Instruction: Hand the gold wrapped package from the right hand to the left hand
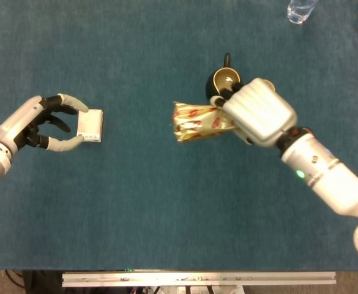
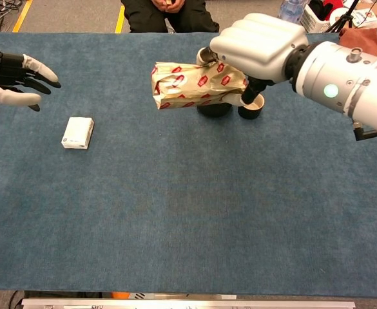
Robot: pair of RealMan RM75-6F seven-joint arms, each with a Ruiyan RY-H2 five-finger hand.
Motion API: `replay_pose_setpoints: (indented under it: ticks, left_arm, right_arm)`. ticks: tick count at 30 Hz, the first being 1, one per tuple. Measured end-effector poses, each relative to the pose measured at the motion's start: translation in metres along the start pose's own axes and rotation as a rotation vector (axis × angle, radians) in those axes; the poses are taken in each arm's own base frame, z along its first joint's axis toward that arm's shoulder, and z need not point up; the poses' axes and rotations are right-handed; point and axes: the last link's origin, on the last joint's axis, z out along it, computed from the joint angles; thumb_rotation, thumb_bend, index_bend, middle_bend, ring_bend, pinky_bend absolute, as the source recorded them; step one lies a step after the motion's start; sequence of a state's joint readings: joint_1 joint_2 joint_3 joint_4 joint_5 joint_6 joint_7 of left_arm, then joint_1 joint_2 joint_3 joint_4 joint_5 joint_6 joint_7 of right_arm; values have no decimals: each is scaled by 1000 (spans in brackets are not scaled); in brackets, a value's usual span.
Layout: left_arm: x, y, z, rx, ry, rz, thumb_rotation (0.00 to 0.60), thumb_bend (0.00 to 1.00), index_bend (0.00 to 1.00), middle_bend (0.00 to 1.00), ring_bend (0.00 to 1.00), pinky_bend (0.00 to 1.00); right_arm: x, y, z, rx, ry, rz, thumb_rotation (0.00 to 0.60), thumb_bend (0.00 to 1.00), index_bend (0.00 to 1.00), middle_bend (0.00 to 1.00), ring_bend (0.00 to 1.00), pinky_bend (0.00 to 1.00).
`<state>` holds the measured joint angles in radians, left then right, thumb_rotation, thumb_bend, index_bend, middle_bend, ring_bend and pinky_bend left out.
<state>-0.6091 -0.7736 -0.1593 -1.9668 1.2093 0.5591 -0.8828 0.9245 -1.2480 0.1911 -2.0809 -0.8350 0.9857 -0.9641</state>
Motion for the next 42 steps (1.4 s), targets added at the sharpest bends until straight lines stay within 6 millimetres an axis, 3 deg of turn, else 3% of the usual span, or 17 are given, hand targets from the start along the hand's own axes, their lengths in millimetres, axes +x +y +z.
replay_pose_setpoints:
  ticks: [15,42]
  left_arm:
    - [-20,19,15,76,-122,-127,600,271,309,267,222,347]
    - [-46,41,39,103,-227,-184,600,271,307,268,228,356]
  right_arm:
    - [19,-28,38,30,22,-43,600,652,573,486,400,635]
    - [22,-65,60,74,38,-139,600,652,574,485,401,635]
